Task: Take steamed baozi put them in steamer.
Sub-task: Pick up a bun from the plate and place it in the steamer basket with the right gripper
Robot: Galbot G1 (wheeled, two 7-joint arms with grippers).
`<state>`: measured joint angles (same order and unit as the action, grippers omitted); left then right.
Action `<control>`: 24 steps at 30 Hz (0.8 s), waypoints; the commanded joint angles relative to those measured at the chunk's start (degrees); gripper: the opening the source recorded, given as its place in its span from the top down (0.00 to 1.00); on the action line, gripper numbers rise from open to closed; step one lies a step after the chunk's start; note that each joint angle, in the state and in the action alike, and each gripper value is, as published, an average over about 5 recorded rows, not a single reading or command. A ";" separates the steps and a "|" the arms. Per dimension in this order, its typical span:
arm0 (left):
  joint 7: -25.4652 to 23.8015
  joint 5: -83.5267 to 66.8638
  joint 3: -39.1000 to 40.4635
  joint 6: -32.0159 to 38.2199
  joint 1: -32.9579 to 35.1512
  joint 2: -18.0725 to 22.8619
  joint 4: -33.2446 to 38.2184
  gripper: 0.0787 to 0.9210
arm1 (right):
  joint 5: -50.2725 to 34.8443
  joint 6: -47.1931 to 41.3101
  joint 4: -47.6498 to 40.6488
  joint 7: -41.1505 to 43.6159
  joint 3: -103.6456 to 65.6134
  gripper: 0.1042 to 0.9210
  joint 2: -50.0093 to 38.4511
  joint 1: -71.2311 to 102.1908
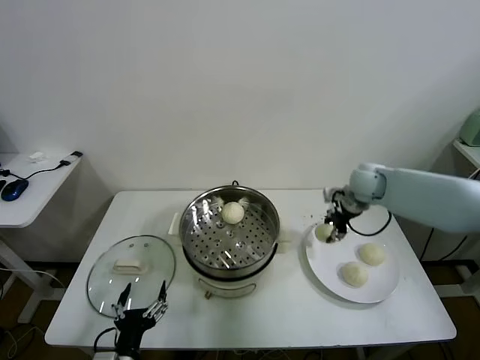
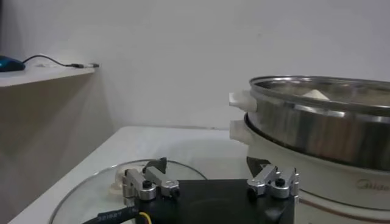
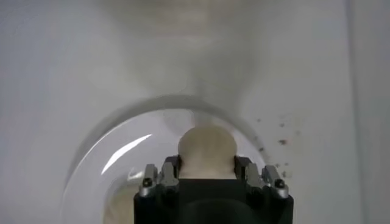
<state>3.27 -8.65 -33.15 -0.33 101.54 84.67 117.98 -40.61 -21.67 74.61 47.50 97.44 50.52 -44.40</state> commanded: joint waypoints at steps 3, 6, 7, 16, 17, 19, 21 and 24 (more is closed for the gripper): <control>-0.02 0.13 0.18 -0.11 -0.36 -0.18 0.28 0.12 | -22.50 -7.44 9.81 -3.24 1.90 0.41 13.21 -22.07; -0.02 0.11 0.17 -0.16 -0.69 -0.35 0.41 0.12 | -26.15 -9.73 10.67 -6.13 -1.28 0.41 18.47 -20.13; -0.02 0.09 0.15 -0.18 -0.79 -0.41 0.44 0.12 | -27.26 -10.40 10.80 -7.13 -2.32 0.41 20.30 -19.03; -0.03 0.03 0.25 -0.24 -1.06 -0.34 0.39 0.12 | -28.85 -14.18 7.00 -13.36 -6.13 0.41 31.93 -5.97; -0.04 0.03 0.28 -0.22 -0.99 -0.33 0.42 0.12 | -28.27 -14.44 6.23 -13.81 -5.97 0.41 32.66 -4.54; -0.03 0.05 0.32 -0.14 -0.83 -0.34 0.46 0.12 | -26.67 -14.92 4.82 -14.68 -5.59 0.41 33.42 -1.77; -0.03 0.05 0.35 -0.07 -0.70 -0.36 0.43 0.12 | -24.64 -15.32 3.26 -15.47 -5.38 0.41 33.66 1.13; -0.02 0.09 0.54 0.02 -0.61 -0.41 0.31 0.12 | -21.86 -15.73 0.53 -16.52 -5.38 0.41 33.75 4.91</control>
<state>3.26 -8.59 -32.63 -0.37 100.90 84.25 118.43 -63.64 -34.61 79.36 35.31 93.19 77.45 -48.88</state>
